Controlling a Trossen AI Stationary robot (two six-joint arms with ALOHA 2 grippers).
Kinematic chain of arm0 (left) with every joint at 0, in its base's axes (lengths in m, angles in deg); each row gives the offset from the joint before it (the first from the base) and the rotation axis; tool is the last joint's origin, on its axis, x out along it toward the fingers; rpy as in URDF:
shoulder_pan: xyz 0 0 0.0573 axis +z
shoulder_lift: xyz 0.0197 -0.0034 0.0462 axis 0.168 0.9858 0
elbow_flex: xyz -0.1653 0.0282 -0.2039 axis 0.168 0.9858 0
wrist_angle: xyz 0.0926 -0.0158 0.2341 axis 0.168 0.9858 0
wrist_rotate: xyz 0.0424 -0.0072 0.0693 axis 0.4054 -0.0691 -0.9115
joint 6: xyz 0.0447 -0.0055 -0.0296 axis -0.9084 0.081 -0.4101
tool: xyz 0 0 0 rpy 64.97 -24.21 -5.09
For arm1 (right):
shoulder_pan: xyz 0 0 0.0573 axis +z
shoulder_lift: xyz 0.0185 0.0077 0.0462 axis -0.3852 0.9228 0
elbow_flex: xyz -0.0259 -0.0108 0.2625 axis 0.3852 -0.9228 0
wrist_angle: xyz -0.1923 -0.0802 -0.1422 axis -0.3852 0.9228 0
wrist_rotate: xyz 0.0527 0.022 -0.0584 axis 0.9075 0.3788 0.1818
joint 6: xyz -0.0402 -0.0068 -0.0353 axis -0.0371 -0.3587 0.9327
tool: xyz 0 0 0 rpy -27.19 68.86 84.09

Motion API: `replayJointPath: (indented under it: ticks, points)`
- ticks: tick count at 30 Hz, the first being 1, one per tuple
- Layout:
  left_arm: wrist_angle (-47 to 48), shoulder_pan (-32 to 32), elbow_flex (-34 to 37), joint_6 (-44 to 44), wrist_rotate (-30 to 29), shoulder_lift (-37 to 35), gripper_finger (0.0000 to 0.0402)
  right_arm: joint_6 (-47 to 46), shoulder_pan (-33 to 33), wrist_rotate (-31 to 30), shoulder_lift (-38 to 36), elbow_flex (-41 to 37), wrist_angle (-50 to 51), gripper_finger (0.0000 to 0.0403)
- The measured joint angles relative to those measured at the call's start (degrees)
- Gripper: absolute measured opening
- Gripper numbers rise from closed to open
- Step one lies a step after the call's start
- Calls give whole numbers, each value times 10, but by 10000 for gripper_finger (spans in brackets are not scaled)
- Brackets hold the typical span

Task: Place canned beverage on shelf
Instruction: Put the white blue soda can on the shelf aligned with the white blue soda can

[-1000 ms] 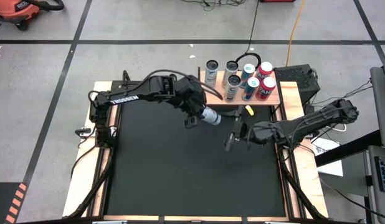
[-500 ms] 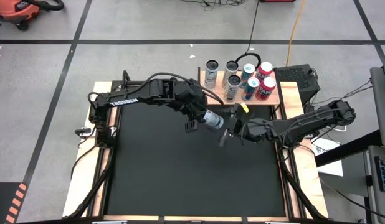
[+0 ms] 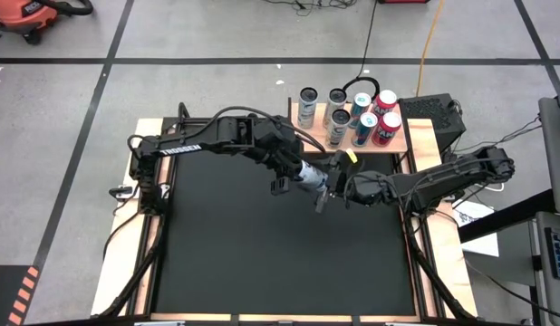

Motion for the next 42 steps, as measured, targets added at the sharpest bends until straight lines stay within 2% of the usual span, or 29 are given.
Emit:
replayJointPath:
  ticks: [9,11,23,33,42]
  points:
    - [4,1,0,8,-6,0,249,-5,0,16,0,0,4,207]
    - [3,1,0,9,-13,0,249,-5,0,16,0,0,4,191]
    - [-8,0,0,1,-26,1,249,-21,1,-11,0,0,15,191]
    - [16,0,-56,1,-35,3,249,-18,1,-19,-2,3,5,191]
    - [10,0,-58,-7,-38,4,249,-25,1,-19,-1,2,4,191]
